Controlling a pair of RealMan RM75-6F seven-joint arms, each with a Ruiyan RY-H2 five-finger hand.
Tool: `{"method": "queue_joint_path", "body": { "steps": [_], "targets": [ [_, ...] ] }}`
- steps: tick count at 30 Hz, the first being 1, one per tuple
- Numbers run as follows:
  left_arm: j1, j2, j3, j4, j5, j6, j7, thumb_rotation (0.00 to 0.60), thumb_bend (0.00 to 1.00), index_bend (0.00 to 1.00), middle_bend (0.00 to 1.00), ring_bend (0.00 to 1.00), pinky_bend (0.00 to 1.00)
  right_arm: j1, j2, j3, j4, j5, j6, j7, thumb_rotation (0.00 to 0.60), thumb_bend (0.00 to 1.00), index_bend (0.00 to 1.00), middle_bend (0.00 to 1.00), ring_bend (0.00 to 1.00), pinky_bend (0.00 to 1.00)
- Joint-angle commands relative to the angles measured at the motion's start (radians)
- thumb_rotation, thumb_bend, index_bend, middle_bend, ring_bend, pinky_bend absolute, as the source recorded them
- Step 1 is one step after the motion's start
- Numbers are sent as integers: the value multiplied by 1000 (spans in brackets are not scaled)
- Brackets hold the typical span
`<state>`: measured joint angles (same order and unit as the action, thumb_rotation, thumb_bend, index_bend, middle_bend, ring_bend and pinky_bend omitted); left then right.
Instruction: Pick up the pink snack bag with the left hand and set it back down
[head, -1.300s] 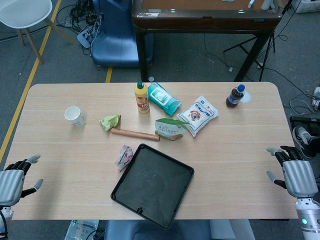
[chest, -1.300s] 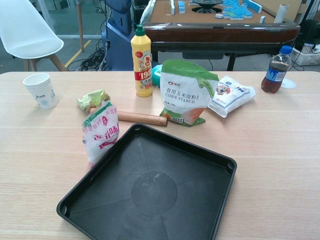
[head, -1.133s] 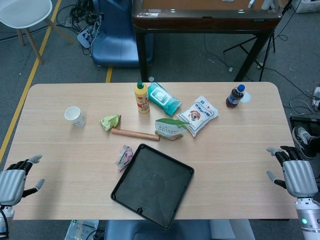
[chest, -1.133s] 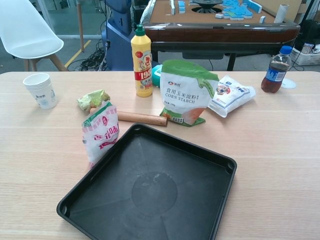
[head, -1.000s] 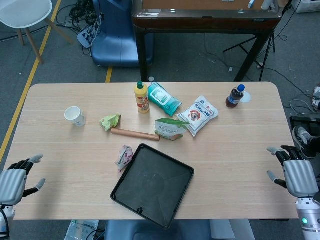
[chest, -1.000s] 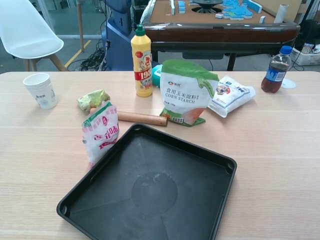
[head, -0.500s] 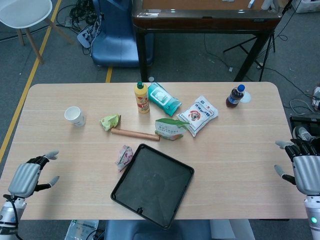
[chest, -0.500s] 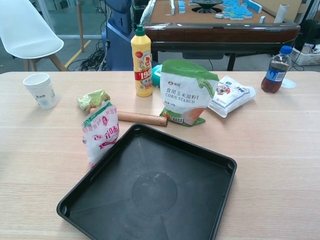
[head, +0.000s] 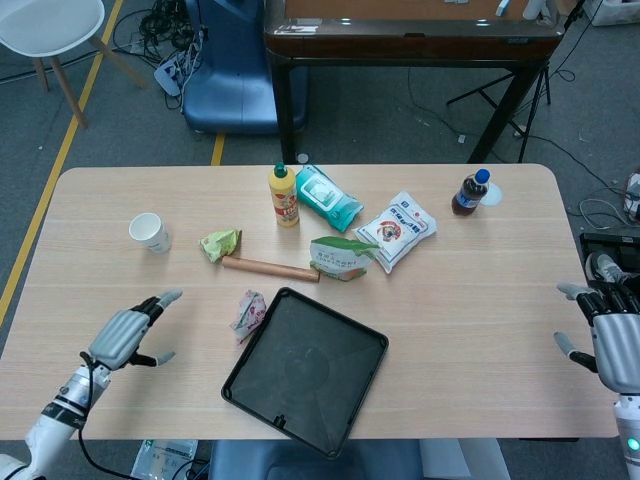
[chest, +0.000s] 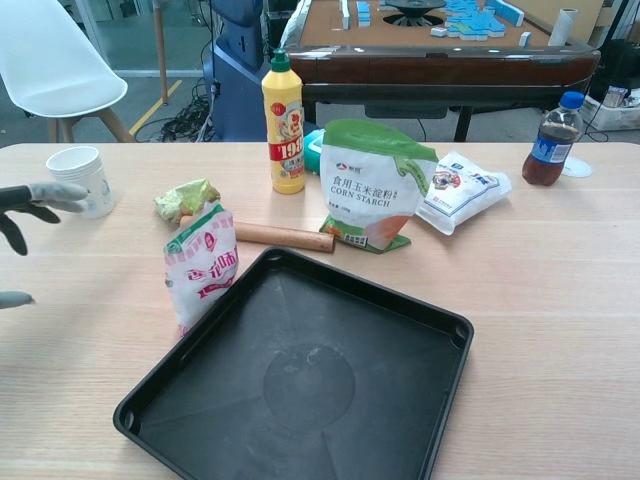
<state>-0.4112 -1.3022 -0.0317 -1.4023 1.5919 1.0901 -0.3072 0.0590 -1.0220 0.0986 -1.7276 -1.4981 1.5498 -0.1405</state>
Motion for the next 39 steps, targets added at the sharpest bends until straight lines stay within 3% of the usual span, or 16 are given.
{"method": "queue_joint_path", "body": {
  "steps": [1,8,26,39],
  "targets": [
    [-43,-50,-7,44,-10,-44,-15,600,187,0,47,103,271,-2,0,-1,0,2,1,0,600,195,287,383,213,192],
    [-111,-149,-24,137,-28,-97,-31,600,187,0,41,100,270,-9,-2,-4,3,12,1,2,600,195,287,383,213,192],
    [-214,-305,-23,286,-47,-160,-97,600,187,4,42,126,270,-25,-4,-4,20,37,1,19,600,196,287,383,213,192],
    [-239,-377,-29,350,-74,-150,-107,600,187,86,127,220,354,-37,-8,-5,36,53,2,36,600,196,287,383,213,208]
  ]
}}
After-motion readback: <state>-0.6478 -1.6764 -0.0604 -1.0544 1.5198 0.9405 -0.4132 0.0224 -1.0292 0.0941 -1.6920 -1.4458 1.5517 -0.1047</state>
